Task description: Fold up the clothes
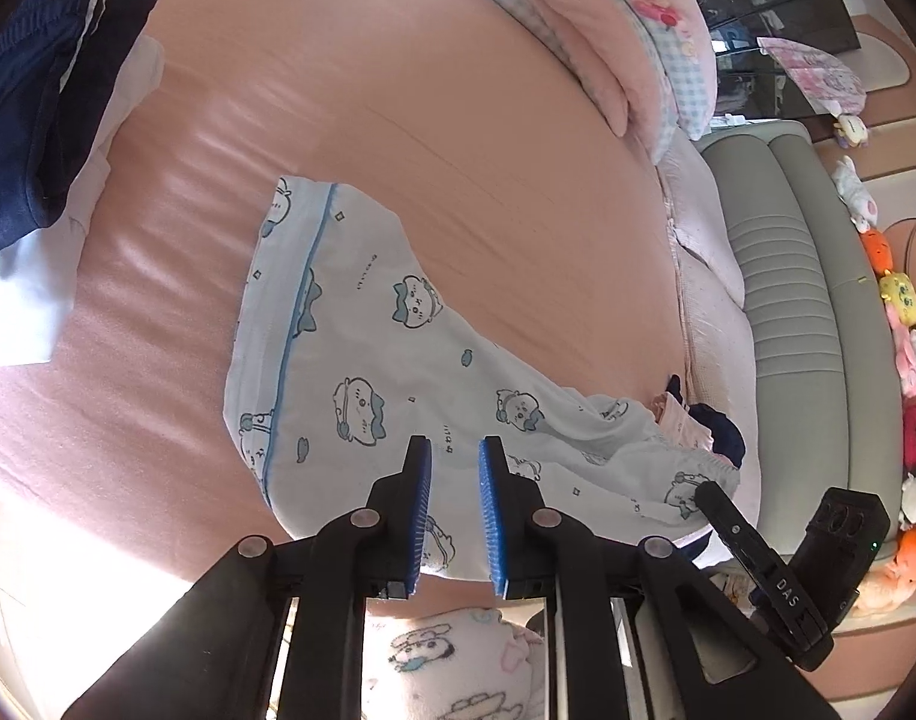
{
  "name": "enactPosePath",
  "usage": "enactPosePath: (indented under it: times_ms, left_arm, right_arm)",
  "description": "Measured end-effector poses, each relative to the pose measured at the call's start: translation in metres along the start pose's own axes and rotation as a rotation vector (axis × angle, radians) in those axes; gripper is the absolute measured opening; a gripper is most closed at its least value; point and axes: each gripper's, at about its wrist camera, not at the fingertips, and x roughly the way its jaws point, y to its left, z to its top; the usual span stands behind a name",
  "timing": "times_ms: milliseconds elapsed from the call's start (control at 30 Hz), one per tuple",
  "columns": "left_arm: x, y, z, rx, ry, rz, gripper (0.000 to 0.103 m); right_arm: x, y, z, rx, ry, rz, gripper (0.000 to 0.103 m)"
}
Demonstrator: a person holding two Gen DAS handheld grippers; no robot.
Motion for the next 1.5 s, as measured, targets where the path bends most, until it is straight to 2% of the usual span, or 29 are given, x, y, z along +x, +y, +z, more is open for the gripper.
enactPosePath:
  times_ms: [133,267,433,633,733,800,933,1033,1167,1267,1500]
  left_arm:
    - [0.004,-0.004,0.0,0.026,0.026,0.021,0.017]
    - [0.009,-0.009,-0.006,0.071,0.039,0.048,0.027]
    - [0.014,-0.015,-0.017,0.1,0.064,-0.001,0.035]
    - [0.028,-0.028,-0.033,0.136,0.104,-0.022,0.04]
    - [0.036,-0.039,-0.039,0.158,0.126,-0.006,0.052]
    - [0.038,-0.052,-0.043,0.213,0.102,0.027,0.056]
    - [0.033,-0.085,-0.057,0.417,-0.096,0.212,0.057]
    - [0.044,-0.103,-0.066,0.557,-0.145,0.314,0.058]
    - [0.059,-0.1,-0.063,0.514,-0.098,0.294,0.058]
    - [0.067,-0.097,-0.063,0.481,-0.09,0.311,0.058]
    - [0.065,-0.105,-0.073,0.538,-0.112,0.377,0.058]
  right_arm:
    - [-0.002,-0.001,0.004,0.006,0.002,0.007,0.003]
    - [-0.001,-0.003,0.006,0.035,0.005,0.033,0.003]
    - [-0.004,-0.002,0.009,0.073,-0.011,0.104,0.003]
    - [0.009,0.0,0.02,0.081,-0.001,0.107,0.003]
    - [0.017,0.002,0.024,0.088,0.007,0.117,0.003]
    - [0.021,0.005,0.026,0.088,0.009,0.122,0.003]
    - [0.027,0.009,0.029,0.081,0.016,0.135,0.003]
    - [0.029,0.009,0.029,0.083,0.022,0.127,0.003]
    - [0.028,0.005,0.028,0.091,0.02,0.126,0.003]
    - [0.026,-0.001,0.026,0.106,0.02,0.131,0.003]
    - [0.023,-0.012,0.022,0.12,0.018,0.129,0.003]
